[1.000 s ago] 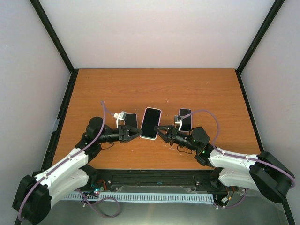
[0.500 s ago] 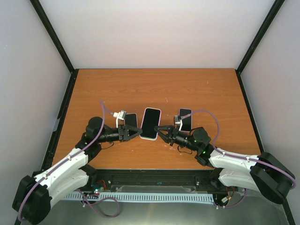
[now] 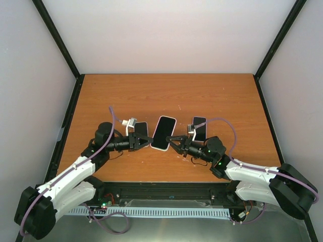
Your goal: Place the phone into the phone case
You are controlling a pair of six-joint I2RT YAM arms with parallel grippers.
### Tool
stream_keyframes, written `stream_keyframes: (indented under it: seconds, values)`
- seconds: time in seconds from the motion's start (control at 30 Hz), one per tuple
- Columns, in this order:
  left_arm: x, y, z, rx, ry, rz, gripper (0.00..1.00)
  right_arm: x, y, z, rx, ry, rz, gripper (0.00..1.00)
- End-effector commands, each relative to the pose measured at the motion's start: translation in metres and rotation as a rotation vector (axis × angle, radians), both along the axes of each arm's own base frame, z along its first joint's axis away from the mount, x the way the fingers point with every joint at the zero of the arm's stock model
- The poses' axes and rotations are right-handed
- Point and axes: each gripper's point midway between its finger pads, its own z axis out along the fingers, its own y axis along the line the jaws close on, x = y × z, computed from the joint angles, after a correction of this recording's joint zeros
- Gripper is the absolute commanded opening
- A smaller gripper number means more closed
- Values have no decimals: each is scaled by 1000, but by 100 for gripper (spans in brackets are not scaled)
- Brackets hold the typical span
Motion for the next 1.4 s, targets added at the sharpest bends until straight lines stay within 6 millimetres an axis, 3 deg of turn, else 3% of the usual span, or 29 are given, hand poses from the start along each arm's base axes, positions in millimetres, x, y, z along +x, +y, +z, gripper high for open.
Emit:
stream_keyframes:
  seconds: [0.0, 0.2, 0.27, 0.4, 0.6, 0.8, 1.2, 1.37]
  values:
    - [6, -1, 26, -14, -103, 4, 22, -7, 7, 27, 35, -89, 52, 10]
    - [9, -3, 33, 7, -152, -6, 55, -18, 12, 34, 21, -155, 126, 9]
    - [11, -5, 29, 17, -143, -18, 56, -23, 14, 39, 24, -182, 157, 10]
    - [11, -10, 25, -5, -126, -54, 43, -30, 20, 44, 11, -214, 209, 11]
    - [11, -12, 32, -35, -142, -64, 18, -28, 21, 27, -80, -177, 201, 16]
    - [19, -11, 34, -37, -148, -19, 1, -27, 16, 18, -114, -142, 157, 38]
    - [37, -13, 47, -103, -143, 52, 0, -35, 18, 8, -124, -112, 150, 46]
    - [40, -11, 50, -117, -146, 77, 0, -40, 20, 4, -123, -101, 164, 43]
